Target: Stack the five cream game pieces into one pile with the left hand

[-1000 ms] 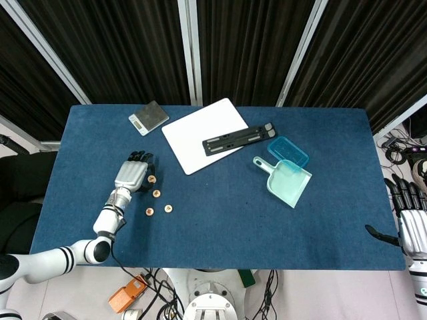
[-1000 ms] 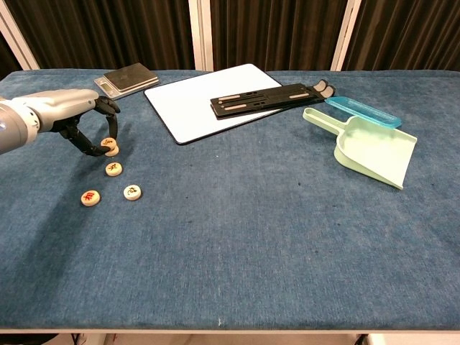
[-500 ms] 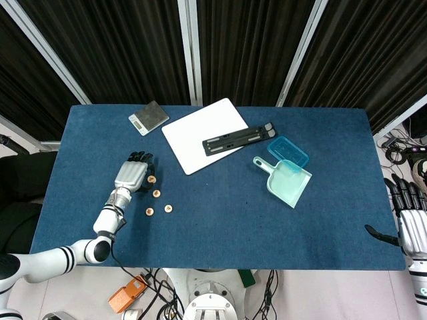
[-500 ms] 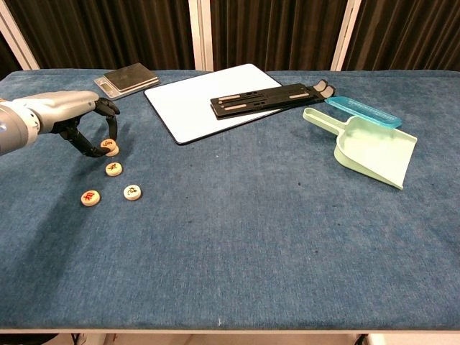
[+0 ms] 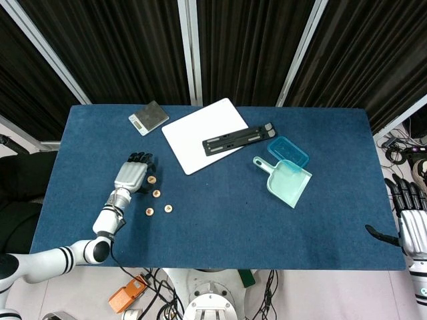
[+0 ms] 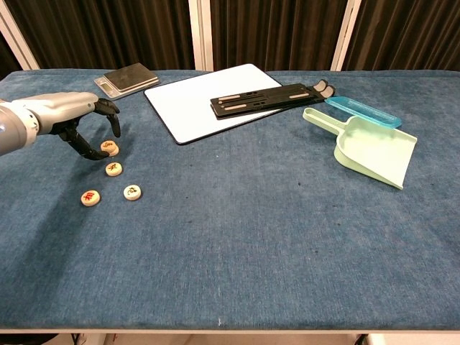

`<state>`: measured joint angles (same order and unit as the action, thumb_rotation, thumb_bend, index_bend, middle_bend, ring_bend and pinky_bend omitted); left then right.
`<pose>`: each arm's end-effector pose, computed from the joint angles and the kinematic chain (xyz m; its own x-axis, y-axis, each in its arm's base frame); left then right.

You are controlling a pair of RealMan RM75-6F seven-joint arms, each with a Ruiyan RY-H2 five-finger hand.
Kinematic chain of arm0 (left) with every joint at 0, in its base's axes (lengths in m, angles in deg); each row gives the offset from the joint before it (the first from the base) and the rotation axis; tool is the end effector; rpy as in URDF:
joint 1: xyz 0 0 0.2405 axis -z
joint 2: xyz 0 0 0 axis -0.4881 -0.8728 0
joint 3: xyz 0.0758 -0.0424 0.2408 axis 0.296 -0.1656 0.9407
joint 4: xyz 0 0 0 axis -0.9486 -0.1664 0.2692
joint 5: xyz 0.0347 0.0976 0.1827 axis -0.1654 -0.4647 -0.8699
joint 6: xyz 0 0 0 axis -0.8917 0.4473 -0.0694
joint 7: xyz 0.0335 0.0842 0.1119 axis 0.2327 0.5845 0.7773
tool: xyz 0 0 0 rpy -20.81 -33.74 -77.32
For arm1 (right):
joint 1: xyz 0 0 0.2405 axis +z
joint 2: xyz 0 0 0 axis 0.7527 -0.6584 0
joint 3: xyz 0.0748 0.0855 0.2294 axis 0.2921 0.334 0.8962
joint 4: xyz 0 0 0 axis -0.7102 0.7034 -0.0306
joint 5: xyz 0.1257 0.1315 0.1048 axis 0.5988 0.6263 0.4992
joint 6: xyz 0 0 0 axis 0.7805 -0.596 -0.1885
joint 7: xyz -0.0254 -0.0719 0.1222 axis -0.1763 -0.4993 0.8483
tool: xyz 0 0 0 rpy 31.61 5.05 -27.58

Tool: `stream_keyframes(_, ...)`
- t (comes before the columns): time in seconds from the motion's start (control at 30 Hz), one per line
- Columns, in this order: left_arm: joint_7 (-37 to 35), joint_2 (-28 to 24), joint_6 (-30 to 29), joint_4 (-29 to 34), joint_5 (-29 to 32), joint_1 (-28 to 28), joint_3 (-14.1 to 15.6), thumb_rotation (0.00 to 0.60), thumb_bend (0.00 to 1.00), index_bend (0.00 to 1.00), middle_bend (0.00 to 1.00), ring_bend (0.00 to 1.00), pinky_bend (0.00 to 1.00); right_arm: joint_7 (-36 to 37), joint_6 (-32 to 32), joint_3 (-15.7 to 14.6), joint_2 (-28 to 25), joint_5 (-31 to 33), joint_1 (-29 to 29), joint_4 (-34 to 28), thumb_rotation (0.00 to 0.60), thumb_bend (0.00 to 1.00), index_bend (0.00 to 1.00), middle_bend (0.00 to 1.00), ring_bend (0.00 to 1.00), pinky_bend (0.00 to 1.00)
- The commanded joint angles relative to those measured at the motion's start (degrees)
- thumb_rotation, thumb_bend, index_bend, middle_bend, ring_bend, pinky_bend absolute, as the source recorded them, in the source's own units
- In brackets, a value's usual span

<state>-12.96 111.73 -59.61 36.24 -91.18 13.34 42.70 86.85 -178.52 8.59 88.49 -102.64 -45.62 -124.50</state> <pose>-0.2061 0.3653 -0.0256 0.4290 0.3656 0.8260 0.9030 -0.1507 -0.4024 -0.3124 -0.1784 0.1837 0.3191 0.0823 0.9441 -0.9462 -0.0290 0.3224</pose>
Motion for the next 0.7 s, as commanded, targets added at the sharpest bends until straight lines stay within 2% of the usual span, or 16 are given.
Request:
stream_keyframes(0.03, -0.75, -0.96, -1.77, 1.62, -1.44, -0.71, -0.11, 0.600, 0.29, 0.35, 0.06, 0.00, 0.00, 0.07, 0.00, 0.04, -0.02, -0.04, 0.04, 0.03, 0.600, 0.16, 0.00, 0.00, 0.00, 0.00)
stream_keyframes(0.2, -2.34, -3.90, -5.96, 6.98, -8.18, -2.63, 1.50, 0.600, 0.29, 0.35, 0.06, 0.00, 0.00, 0.21, 0.09, 0.05, 0.15, -0.23, 0.19, 0.17, 0.600, 0.16, 0.00, 0.00, 0.00, 0.00)
stream_keyframes(0.4, -3.60, -4.52, -6.85, 9.25, -14.41, -3.47, 4.14, 0.600, 0.29, 0.39, 0.06, 0.00, 0.00, 0.41, -0.05, -0.13, 0.46, -0.52, 0.13, 0.44, 0.600, 0.16, 0.00, 0.00, 0.00, 0.00)
stream_keyframes(0.7, -1.55, -2.24, -5.15, 7.37, -14.60, -3.25, 5.40, 0.600, 0.29, 0.39, 0.06, 0.00, 0.00, 0.76, -1.21, -0.26, 0.31, -0.57, -0.66, 0.49, 0.600, 0.16, 0.00, 0.00, 0.00, 0.00)
